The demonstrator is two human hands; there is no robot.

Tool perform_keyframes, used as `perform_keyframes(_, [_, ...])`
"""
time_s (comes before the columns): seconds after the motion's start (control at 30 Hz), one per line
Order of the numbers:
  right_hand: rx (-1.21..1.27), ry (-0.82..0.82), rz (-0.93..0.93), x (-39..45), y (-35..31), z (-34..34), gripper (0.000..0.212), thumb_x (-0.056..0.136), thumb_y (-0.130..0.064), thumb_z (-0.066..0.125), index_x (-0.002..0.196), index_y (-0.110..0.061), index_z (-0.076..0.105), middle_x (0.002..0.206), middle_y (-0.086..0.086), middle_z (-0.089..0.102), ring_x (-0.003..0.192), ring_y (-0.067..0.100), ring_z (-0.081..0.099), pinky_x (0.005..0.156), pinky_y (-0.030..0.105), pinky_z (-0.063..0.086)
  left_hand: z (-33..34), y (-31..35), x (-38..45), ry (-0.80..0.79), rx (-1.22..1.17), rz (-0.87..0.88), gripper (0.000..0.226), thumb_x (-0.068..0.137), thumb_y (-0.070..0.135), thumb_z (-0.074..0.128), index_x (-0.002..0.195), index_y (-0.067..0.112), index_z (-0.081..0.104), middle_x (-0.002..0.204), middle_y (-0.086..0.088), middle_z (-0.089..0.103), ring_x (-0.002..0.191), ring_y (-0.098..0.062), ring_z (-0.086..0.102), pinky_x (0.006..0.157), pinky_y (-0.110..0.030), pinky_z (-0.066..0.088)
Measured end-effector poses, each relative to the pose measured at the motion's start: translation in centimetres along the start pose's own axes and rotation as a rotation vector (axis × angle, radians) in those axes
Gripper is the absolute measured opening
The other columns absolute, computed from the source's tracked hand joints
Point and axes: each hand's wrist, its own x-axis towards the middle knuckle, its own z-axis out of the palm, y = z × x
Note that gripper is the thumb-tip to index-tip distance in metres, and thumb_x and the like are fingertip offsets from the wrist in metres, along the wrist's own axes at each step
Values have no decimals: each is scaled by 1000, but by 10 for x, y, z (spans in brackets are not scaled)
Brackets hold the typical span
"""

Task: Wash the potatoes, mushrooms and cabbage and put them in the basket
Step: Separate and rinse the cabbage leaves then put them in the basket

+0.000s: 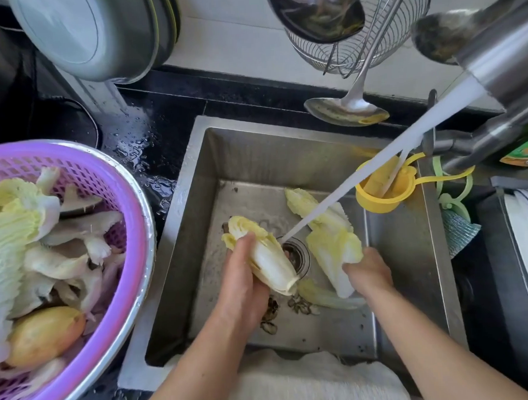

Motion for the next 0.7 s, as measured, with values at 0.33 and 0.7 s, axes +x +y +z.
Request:
perform_keyframes(0.33, [360,-604,-430,-98,-41,22,36,99,-61,51,122,-35,62,123,-26,65,118,-2,59,106,31,46,-5,-5,-2,-174,234,97,40,101,19,64,138,4,57,128,-23,70,118,-37,70,103,-52,55])
perform_keyframes(0.7, [540,-159,-295,-78,-48,52,11,98,-20,57,93,-19,66,88,-1,73,85,21,70,78,42,60,-5,-8,7,-84,174,62,48,96,25,73,136,5,58,128,-23,71,118,-37,70,106,-56,53])
